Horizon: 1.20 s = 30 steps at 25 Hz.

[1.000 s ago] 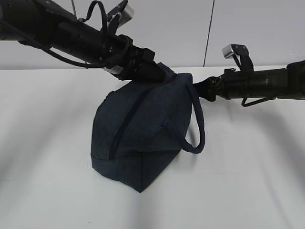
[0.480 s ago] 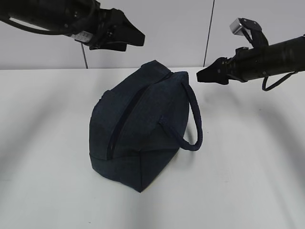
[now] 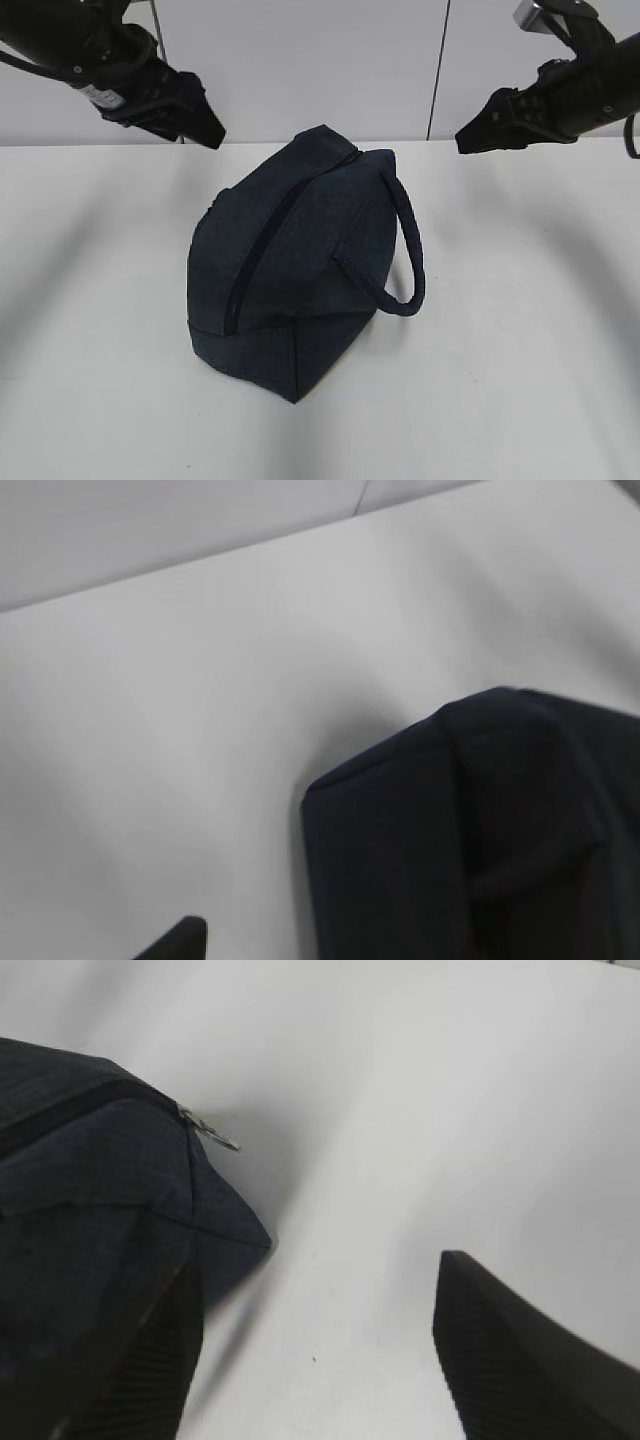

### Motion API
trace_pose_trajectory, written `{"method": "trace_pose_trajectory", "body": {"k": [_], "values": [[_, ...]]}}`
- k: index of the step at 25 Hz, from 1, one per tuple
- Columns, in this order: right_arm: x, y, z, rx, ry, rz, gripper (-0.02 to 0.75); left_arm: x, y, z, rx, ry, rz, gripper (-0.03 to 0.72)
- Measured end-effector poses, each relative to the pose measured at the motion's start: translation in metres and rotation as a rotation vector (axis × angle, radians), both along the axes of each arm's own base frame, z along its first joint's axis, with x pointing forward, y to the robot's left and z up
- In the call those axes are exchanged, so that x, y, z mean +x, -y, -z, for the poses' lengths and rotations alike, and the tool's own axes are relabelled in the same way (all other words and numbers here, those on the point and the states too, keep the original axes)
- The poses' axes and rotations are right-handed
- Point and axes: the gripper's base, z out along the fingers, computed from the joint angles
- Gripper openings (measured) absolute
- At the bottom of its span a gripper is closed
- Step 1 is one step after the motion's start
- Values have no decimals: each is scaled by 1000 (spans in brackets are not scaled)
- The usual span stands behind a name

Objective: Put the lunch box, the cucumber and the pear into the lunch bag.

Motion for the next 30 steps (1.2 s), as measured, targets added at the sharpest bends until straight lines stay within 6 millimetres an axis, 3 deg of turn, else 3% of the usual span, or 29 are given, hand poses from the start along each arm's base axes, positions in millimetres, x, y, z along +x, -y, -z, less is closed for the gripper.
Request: {"method": "trace_pose_trajectory", "body": {"k": [5, 9, 15, 23, 27, 30], "values": [[-20, 7, -25, -78, -67, 73, 550, -4, -21, 8, 224, -81, -94, 436], [-40, 17, -45, -167, -117, 153, 550, -12, -39, 2, 376, -120, -208, 436], [-76, 29, -82, -309, -124, 245, 550, -26, -46, -12, 403, -170, -284, 436], [-135, 31, -142, -344, 16, 312, 550, -64, -55, -64, 346, -126, -348, 435], [-169, 29, -171, -324, 126, 337, 550, -98, -62, -98, 299, -47, -367, 435], [-186, 28, -182, -304, 157, 355, 550, -131, -70, -110, 263, -9, -387, 435]]}}
